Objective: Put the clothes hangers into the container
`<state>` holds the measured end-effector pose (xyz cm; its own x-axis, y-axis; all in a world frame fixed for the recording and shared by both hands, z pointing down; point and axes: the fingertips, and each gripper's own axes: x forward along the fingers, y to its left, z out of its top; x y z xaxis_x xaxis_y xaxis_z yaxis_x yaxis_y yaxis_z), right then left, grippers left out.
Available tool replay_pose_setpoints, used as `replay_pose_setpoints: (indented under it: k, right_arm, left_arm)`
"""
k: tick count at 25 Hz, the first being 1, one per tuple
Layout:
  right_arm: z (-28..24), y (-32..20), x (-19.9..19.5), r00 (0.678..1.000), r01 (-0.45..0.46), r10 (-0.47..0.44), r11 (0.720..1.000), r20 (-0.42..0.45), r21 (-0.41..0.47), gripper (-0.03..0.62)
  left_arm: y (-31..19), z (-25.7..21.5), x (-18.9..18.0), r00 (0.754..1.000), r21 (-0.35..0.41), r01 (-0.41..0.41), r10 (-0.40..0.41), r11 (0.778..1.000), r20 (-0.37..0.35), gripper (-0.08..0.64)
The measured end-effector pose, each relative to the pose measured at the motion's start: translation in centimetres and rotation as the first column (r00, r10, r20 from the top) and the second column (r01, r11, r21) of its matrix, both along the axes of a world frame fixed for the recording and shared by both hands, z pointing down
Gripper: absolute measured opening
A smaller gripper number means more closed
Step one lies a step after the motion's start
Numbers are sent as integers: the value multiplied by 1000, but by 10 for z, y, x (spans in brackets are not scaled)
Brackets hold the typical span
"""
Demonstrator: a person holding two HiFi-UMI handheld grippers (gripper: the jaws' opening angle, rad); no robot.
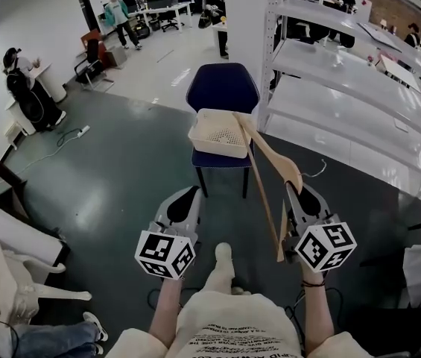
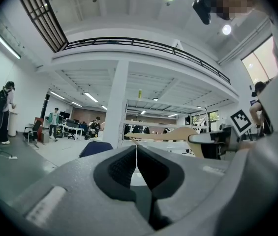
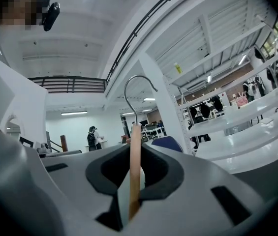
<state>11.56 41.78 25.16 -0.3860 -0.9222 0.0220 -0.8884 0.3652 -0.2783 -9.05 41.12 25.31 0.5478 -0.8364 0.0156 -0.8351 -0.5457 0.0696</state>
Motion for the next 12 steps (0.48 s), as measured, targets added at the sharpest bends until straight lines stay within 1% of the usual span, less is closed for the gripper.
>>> replay_pose_setpoints:
  k: [5,9,12]
  right_arm:
    - [7,-52,-4,1000,14,-14,1000,-3,-11,54]
    - [11,-112,-9,999,33,-33,999,2,-37,54]
    - [15,-159,-11,1000,30,-30,998,8,-55,54]
  left_arm:
    - [-50,8,-2,1000,-5,7,-7,1000,-11,23]
    - [-109,12,-8,1000,-27,23,-23,999,-14,23]
    - [-155,15,-15,1000,-46,28,-28,999,-11,23]
